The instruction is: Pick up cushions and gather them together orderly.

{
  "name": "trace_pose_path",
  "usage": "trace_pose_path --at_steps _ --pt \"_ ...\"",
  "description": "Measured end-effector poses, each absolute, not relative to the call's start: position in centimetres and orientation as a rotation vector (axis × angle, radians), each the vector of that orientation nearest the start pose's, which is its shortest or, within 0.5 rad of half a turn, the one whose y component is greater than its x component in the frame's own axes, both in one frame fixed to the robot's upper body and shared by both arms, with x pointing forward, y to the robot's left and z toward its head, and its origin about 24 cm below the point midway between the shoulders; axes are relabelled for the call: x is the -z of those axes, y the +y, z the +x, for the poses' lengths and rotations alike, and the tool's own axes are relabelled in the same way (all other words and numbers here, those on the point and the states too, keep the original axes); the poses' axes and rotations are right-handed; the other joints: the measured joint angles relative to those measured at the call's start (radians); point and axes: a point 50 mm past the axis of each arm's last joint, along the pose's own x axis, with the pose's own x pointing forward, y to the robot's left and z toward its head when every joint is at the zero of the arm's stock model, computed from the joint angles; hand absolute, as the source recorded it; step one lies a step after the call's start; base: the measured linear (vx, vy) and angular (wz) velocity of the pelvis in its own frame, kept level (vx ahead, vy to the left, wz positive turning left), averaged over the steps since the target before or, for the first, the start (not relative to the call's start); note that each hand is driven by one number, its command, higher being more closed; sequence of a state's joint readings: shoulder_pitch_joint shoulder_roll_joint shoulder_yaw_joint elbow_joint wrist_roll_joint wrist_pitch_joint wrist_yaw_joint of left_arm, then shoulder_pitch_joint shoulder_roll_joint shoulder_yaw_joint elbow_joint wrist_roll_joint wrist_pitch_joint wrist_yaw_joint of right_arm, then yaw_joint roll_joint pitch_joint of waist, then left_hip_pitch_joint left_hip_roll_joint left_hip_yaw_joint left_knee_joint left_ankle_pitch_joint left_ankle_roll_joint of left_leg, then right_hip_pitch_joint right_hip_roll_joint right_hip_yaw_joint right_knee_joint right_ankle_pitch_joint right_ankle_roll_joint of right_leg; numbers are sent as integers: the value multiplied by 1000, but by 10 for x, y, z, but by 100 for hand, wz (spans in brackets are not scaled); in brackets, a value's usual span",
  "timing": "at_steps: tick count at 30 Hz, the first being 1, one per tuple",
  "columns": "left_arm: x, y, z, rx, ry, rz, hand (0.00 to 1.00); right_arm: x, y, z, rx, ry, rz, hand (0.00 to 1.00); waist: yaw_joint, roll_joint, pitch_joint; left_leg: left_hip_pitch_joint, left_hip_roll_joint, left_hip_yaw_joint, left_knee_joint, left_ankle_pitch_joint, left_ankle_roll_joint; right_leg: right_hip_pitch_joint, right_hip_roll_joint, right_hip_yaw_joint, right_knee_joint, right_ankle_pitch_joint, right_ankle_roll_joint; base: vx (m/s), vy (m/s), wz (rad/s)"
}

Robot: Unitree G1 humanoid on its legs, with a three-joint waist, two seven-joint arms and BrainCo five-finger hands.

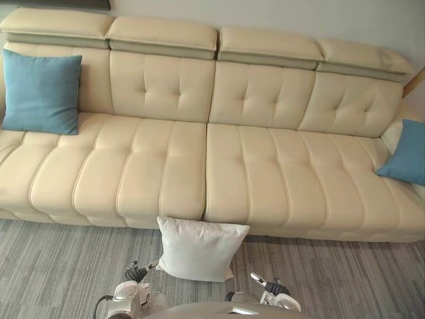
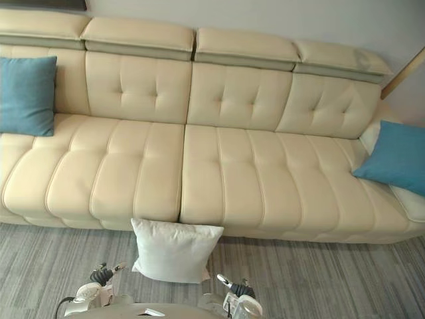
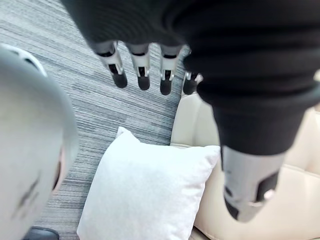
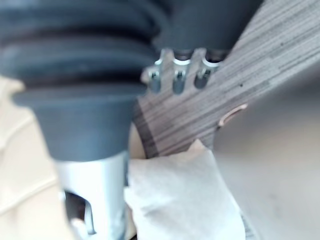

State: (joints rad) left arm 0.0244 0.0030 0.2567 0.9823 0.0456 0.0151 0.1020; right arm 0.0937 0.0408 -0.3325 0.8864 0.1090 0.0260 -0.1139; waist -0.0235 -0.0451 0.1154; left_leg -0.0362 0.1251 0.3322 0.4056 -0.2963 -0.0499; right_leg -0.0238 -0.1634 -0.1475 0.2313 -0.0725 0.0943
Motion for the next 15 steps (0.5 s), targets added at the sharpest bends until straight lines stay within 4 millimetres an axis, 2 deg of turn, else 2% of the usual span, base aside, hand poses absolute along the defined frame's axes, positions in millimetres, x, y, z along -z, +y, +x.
trace_pose_path --at_steps 4,7,10,15 --pt "153 188 124 -295 1029 -20 0 150 -194 115 446 993 180 0 13 8 6 -3 -11 44 -23 23 29 -34 -9 24 -6 19 3 -143 41 -31" --pt "153 189 123 -300 1035 -22 0 149 -192 119 415 986 157 0 11 8 7 -16 3 51 -26 43 28 -48 -4 0 -14 17 2 -171 -103 -18" --pt "153 189 123 -321 1033 -43 0 148 -193 121 416 982 156 0 14 2 9 -16 6 45 -48 61 7 -65 4 -4 7 -2 -2 -177 -131 2" --pt "153 189 124 -330 1027 -51 0 147 -195 122 422 976 150 0 16 8 11 -60 9 9 -82 89 2 -94 14 -31 -11 2 -8 -78 -100 12"
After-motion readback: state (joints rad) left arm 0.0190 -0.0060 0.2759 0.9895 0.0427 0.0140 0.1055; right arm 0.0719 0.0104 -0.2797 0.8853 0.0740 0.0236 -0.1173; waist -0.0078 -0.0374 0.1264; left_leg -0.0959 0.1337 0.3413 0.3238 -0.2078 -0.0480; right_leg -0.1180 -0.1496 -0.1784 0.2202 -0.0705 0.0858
